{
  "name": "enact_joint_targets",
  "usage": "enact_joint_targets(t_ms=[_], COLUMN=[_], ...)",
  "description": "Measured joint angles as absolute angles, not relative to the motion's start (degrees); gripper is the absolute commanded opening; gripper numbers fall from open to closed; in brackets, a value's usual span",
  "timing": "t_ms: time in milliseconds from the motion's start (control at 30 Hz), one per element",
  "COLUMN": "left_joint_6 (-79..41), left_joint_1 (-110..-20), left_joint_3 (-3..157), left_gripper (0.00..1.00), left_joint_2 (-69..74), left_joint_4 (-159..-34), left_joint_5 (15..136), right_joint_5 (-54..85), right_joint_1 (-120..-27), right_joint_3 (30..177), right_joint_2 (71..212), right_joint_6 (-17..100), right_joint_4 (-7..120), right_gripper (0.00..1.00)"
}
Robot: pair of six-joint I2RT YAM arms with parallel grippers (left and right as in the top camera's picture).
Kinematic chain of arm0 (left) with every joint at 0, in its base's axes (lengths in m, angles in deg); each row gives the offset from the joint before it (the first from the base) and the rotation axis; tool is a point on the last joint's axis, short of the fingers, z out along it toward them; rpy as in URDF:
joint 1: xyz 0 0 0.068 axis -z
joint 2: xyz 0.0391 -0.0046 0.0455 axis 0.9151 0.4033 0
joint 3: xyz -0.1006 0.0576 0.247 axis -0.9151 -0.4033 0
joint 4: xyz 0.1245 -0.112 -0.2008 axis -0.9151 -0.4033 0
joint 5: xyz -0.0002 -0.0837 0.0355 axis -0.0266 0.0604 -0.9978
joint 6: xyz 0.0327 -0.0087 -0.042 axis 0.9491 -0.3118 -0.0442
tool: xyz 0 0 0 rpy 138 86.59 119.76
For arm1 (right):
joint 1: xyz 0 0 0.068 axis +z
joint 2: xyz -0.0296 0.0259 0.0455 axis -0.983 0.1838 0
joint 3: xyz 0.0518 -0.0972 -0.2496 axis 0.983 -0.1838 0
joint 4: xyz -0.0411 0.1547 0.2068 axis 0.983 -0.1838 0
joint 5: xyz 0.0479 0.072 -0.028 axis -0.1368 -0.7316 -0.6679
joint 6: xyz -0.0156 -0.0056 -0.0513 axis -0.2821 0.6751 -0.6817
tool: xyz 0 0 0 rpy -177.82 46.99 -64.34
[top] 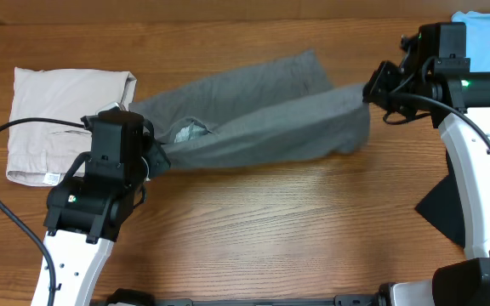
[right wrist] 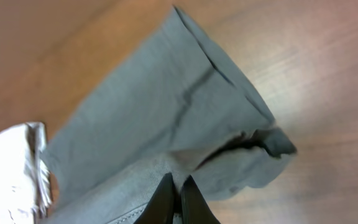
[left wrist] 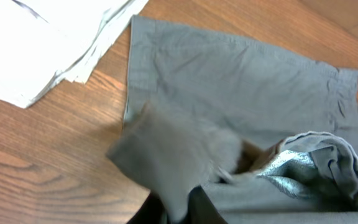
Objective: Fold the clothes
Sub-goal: 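Lift the bottom edge with both grippers and fold it up toward the top, then lay the folded edge on the top edge and release both grippers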
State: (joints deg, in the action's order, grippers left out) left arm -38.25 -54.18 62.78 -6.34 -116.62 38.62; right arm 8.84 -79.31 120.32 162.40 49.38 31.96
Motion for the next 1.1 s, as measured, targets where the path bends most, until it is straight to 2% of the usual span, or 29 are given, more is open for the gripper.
enact_joint_targets(t_ms=[167,300,367,733,933,1100], left_joint_6=[-38.3,-38.3,-38.3,-38.3,-38.3,-38.3], left_joint_1=[-54.2,-54.2,-54.2,-55.2,-58.6,-61.1], left_joint_3=[62.8,62.8,62.8,62.9,62.9,63.0], left_gripper=[0.12,0.04,0.04,0.04,0.04,0.1], left_joint_2=[-2.4,1.2,2.6,12.2,19.2,24.0], left_joint_4=[-115.2,-113.7,-112.6,-105.0,-101.9,-97.4], left_joint_5=[35.4,32.4,31.2,26.2,25.9,26.3], right_joint_5=[7.4,7.1,7.2,8.0,7.8,7.3], right_joint_1=[-79.0,-77.8,-77.0,-73.5,-73.3,-72.6], right_joint_3=[120.5,120.6,120.6,120.7,120.7,120.7], right_joint_2=[162.8,165.4,167.5,178.4,182.4,186.9], right_joint_6=[49.4,49.4,49.4,49.4,49.3,49.2], right_joint_4=[36.7,39.1,41.2,54.4,61.1,66.3], right_gripper=[0.04,0.04,0.04,0.04,0.04,0.04])
